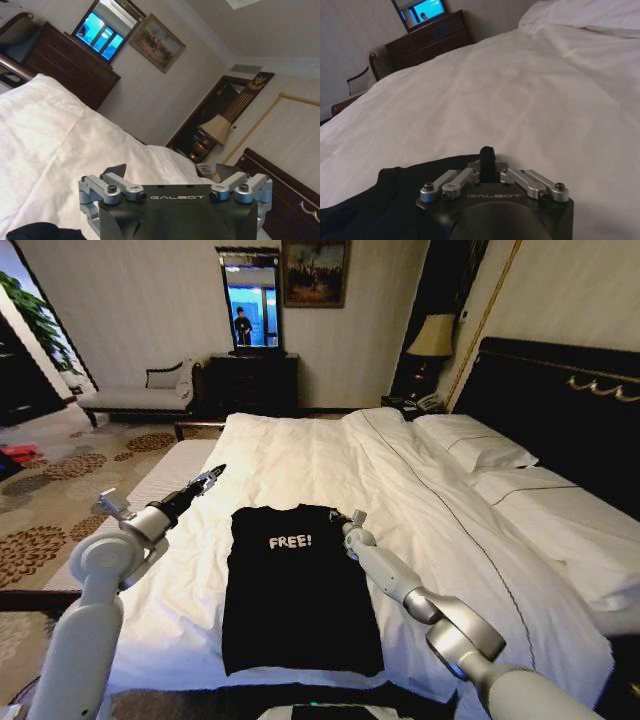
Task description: Fold the clothes on the bed.
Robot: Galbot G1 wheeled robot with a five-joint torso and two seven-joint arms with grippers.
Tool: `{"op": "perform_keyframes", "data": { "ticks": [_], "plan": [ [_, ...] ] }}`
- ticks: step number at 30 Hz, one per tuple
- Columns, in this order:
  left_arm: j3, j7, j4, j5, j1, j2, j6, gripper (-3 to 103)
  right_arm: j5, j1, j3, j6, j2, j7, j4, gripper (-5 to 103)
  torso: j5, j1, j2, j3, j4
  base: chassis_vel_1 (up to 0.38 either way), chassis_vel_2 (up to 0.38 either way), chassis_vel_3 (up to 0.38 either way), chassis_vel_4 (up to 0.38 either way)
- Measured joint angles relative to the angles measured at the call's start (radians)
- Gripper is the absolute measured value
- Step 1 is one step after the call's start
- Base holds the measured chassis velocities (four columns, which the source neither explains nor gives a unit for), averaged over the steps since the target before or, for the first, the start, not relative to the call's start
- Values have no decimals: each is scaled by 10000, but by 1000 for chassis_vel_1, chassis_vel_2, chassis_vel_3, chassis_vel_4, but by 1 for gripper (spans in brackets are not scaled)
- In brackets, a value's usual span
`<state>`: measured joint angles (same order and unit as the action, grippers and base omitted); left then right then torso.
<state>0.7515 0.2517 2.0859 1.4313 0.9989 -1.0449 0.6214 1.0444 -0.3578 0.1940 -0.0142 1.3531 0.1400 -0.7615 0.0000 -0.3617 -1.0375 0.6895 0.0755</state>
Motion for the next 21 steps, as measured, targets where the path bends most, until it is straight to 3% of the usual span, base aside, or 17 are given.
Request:
{"op": "perform_keyframes", "data": {
  "ticks": [5, 9, 13, 14, 18, 19, 21],
  "plan": [
    [-126, 13, -259, -140, -92, -21, -3, 100, -45, -9, 5, 167, -19, -31, -99, 1, 0, 0, 0, 0, 0, 0, 0, 0, 0],
    [-341, 230, -772, -386, -252, -4, -11, 100, -36, -88, 29, 404, -110, -8, -517, 0, 0, 0, 0, 0, -2, 0, 0, 0, 0],
    [-1164, 495, -2996, -648, -984, -60, -61, 100, -233, -571, 244, 1194, -504, 69, -1728, 0, 0, 0, 0, 0, -4, 0, 0, 0, 0],
    [-1164, 495, -2996, -648, -984, -60, -61, 100, -233, -571, 244, 1194, -504, 69, -1728, 0, 0, 0, 0, 0, -4, 0, 0, 0, 0],
    [-2112, 494, -5596, -1050, -2275, -560, -92, 100, -293, -961, 154, 1549, -893, 264, -2395, 0, 0, -1, 0, 2, 5, 0, 0, 0, 0],
    [-2112, 494, -5596, -1050, -2275, -560, -92, 100, -293, -961, 154, 1549, -893, 264, -2395, 0, 0, -1, 0, 2, 5, 0, 0, 0, 0],
    [-2434, 376, -6743, -1249, -2942, -932, -144, 100, -311, -1107, -1, 1601, -1017, 299, -2547, 0, 3, -2, 0, 3, 10, 0, 0, 0, 0]
  ]
}}
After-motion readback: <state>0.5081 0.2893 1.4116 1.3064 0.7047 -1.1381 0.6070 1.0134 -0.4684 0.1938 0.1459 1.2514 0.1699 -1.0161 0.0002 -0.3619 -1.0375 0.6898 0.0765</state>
